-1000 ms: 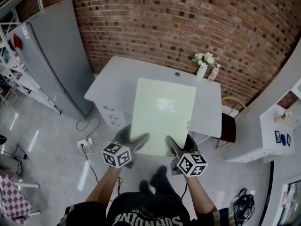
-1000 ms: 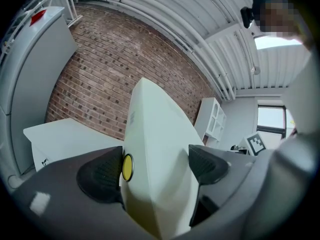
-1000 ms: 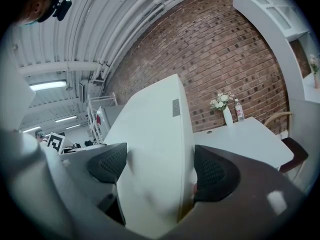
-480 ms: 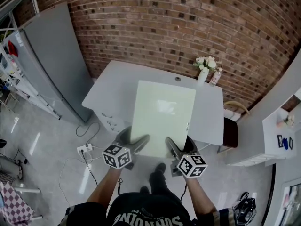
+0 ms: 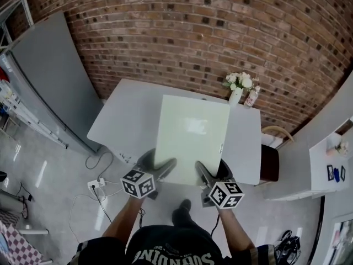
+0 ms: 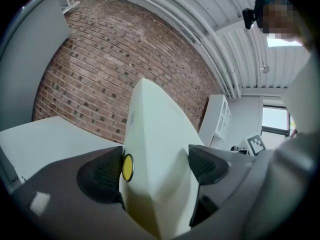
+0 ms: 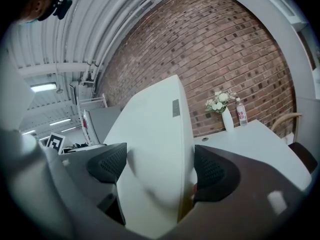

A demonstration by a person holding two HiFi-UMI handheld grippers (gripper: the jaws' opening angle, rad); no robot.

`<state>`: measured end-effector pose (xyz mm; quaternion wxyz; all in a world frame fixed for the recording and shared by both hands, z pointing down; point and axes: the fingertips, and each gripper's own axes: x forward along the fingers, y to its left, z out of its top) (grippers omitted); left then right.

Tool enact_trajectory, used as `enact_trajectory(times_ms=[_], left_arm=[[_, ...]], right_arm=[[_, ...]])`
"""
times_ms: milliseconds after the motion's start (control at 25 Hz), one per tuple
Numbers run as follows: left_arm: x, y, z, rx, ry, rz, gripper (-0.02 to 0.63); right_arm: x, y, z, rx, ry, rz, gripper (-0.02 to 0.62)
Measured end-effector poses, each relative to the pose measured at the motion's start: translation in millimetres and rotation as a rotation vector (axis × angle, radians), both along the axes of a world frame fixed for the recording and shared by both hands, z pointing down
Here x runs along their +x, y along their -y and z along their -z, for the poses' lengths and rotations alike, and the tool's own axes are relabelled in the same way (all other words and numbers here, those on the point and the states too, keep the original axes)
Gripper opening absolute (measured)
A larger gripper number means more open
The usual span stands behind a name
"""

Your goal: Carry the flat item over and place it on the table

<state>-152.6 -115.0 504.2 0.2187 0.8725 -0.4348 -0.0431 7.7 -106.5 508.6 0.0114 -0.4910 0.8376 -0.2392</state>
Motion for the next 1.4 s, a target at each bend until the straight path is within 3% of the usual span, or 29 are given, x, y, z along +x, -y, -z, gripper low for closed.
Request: enact_trajectory(times_ms=[480, 1400], left_arm=[[66, 93, 5, -0.009, 0.011, -0.049, 0.411], [123, 166, -26, -0.060, -0.017, -0.111, 0.410]], right_arm=[[66, 87, 4, -0.003, 0.009, -0.042, 0.413], [122, 151, -22, -0.047, -0.017, -0.103, 0.414]])
